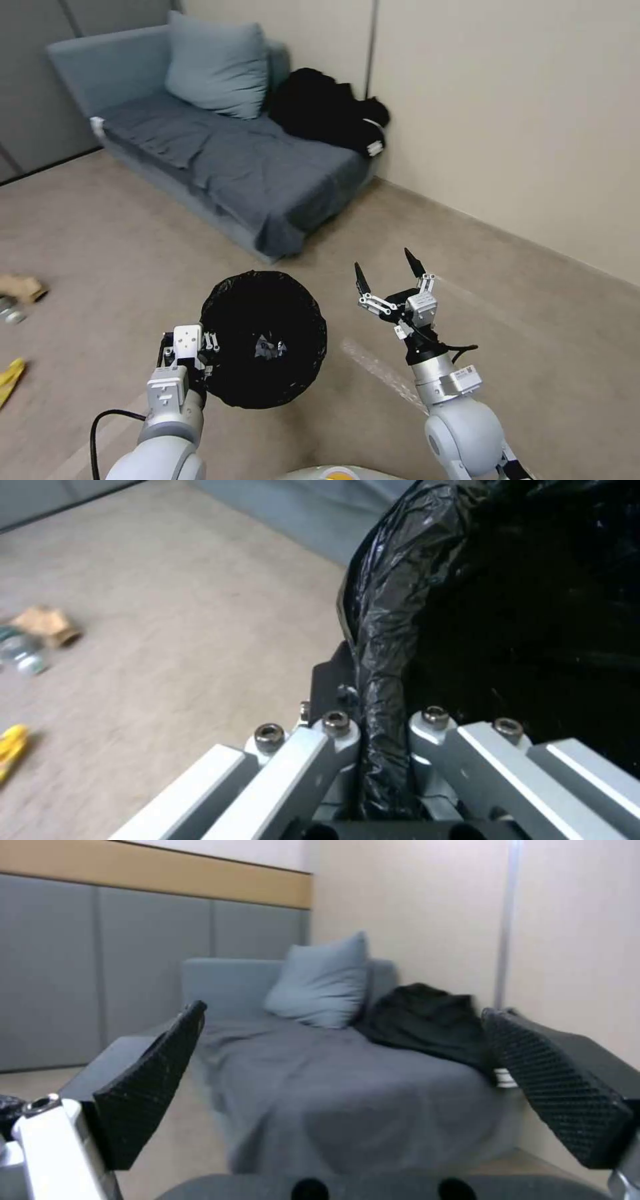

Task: Pick up the trash bin, then pick up the garbage from the floor and place it into the trash bin.

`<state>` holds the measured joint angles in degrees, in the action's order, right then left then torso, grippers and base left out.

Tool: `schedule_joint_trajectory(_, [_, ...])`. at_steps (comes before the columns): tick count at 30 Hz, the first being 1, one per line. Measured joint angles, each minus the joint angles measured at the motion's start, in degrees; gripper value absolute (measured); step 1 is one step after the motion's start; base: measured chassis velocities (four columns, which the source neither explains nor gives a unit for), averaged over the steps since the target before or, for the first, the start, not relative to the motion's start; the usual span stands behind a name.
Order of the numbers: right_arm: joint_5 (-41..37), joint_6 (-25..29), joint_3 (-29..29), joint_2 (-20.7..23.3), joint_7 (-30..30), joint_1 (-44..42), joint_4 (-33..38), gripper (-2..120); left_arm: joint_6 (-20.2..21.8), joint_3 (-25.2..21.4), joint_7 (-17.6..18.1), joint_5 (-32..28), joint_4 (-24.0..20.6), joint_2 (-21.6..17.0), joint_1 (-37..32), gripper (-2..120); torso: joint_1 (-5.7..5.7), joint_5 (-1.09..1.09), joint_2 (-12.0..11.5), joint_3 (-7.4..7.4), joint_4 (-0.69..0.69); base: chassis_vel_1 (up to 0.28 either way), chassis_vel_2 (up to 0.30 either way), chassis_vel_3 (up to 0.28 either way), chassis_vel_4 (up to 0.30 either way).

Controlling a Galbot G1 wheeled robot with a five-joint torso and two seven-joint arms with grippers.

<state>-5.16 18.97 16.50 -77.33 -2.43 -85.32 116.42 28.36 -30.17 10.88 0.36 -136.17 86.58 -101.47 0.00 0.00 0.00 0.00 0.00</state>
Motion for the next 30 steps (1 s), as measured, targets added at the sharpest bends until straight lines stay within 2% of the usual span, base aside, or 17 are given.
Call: schedule_joint_trajectory(30, [0.09, 0.97, 0.07, -0.39, -0.7, -0.1, -0.18, 100, -0.37, 0.16, 0.02, 0.16, 0.01, 0.11, -0.32, 1, 0.0, -0.01, 0.0, 0.0, 0.0, 0.128, 0.125, 0.128, 0.124])
